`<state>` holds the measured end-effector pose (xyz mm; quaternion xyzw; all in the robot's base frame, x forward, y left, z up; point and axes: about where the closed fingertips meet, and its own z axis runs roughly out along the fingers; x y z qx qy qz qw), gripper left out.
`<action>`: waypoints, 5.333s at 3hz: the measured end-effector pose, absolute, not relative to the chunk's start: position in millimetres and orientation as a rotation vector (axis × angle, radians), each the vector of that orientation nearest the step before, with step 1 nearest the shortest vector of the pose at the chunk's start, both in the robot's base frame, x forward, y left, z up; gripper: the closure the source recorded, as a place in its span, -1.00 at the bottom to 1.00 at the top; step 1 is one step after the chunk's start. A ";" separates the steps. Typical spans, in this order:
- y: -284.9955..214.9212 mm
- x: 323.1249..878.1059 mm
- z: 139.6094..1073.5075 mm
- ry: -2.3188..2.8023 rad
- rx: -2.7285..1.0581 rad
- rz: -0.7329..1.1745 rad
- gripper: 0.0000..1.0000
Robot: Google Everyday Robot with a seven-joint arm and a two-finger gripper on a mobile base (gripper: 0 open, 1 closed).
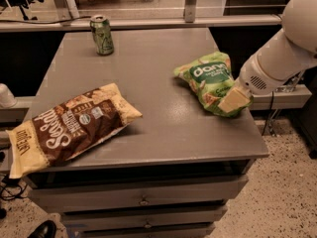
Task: Move green rice chip bag near green can
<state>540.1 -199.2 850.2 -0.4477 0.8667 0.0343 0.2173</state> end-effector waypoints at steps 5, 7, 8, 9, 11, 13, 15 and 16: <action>-149.0 607.4 940.1 2.191 -1.293 -0.020 1.00; -117.4 650.1 935.0 2.155 -1.241 0.049 1.00; -88.8 684.5 933.9 2.136 -1.206 0.111 1.00; -58.9 722.0 933.8 2.122 -1.169 0.162 1.00; -24.6 788.4 920.8 2.152 -1.090 0.207 1.00; 14.3 811.5 908.4 2.160 -1.081 0.282 1.00; 53.8 810.0 889.6 2.162 -1.135 0.380 0.68; 60.9 808.4 883.7 2.163 -1.153 0.411 0.22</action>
Offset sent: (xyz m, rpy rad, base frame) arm 0.0301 0.0230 0.0495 0.0008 -0.0717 0.0837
